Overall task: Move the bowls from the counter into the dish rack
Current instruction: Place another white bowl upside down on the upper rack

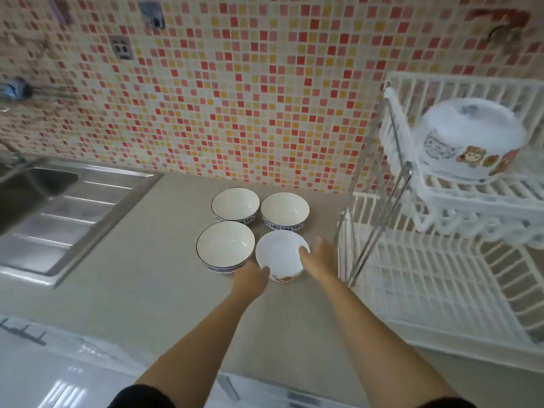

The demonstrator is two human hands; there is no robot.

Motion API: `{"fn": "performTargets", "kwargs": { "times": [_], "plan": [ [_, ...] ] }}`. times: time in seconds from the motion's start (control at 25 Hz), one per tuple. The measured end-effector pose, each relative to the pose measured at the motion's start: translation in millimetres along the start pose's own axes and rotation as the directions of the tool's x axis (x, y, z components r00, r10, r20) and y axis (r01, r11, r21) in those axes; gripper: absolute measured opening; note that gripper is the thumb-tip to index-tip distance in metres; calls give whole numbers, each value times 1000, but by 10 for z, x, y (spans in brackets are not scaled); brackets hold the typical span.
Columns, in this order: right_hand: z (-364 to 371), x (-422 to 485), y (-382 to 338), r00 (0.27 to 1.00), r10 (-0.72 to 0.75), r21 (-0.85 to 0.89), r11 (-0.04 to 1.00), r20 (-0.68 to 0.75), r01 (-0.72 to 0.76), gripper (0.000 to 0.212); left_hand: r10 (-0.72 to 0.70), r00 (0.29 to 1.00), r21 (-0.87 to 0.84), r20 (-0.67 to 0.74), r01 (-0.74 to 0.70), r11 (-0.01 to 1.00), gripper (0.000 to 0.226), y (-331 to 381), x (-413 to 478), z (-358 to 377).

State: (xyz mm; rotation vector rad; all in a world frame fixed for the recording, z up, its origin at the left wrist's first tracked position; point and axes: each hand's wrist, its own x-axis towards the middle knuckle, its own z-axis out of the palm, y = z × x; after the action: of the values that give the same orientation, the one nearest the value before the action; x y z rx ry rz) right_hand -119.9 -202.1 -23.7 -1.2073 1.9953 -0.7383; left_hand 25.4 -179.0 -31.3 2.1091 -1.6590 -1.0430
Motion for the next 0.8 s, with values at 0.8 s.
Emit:
{"fn": "performTargets", "kwargs": {
  "times": [0.8],
  "plan": [
    [237,-159,507,998,56,276,960,-12,-51,65,54,959,-356,-278,-155,921,59,-232,-67,315]
  ]
}}
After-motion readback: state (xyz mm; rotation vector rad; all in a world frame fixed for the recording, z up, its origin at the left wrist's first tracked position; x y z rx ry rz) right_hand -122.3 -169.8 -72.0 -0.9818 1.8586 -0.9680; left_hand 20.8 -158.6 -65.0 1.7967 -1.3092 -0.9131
